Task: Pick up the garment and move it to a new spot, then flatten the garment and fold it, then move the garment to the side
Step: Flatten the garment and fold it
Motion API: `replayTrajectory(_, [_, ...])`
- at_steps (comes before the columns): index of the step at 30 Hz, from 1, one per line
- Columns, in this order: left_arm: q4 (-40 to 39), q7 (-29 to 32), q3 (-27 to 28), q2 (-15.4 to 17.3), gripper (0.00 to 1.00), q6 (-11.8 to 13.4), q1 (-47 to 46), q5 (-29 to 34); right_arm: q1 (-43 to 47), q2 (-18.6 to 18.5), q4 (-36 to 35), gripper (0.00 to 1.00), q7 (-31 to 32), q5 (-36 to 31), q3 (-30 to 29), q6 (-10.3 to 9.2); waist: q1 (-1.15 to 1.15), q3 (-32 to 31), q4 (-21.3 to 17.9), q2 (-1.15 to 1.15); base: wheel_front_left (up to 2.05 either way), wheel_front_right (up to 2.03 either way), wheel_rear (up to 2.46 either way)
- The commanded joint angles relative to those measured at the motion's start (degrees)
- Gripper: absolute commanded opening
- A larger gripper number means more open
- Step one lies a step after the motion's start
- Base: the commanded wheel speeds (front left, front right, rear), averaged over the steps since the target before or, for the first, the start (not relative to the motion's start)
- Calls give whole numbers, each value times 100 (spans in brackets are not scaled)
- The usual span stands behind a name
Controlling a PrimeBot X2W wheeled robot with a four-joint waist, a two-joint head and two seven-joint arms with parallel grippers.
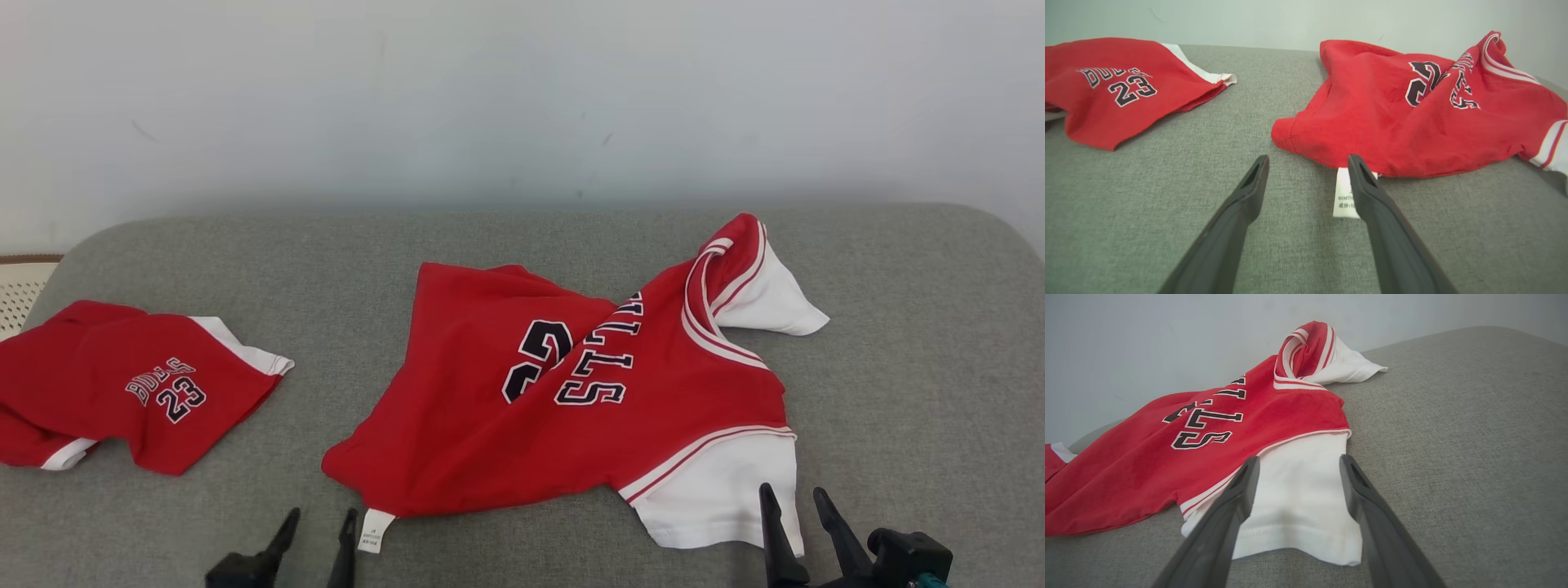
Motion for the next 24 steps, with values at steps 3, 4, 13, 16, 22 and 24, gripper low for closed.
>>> replayTrajectory(3, [-110, -7, 306, 80, 100, -65, -161, -73, -52, -68, -42, 100, -3, 36, 16, 3, 0, 95, -71, 0, 0, 0, 0])
replayTrajectory(4, [-70, -7, 338, 84, 100, -116, -205, -72, -62, -71, -47, 100, -2, 29, 12, 3, 0, 118, -91, 0, 0, 0, 0])
replayTrajectory(13, [351, -7, 538, 133, 100, -464, -744, -205, -196, -148, -80, 100, -2, 49, 49, 3, 0, 390, -298, 0, 0, 0, 0])
replayTrajectory(16, [482, -7, 583, 162, 100, -496, -921, -107, -240, -160, -116, 100, -3, 37, 73, 3, 0, 500, -371, 0, 0, 0, 0])
replayTrajectory(22, [1003, -7, 582, 279, 100, -503, -1289, 80, -376, -216, -149, 100, -2, 78, 109, 3, 0, 703, -468, 0, 0, 0, 0])
replayTrajectory(24, [1170, -7, 613, 319, 100, -450, -1370, 139, -424, -217, -160, 100, -3, 83, 119, 3, 0, 753, -494, 0, 0, 0, 0])
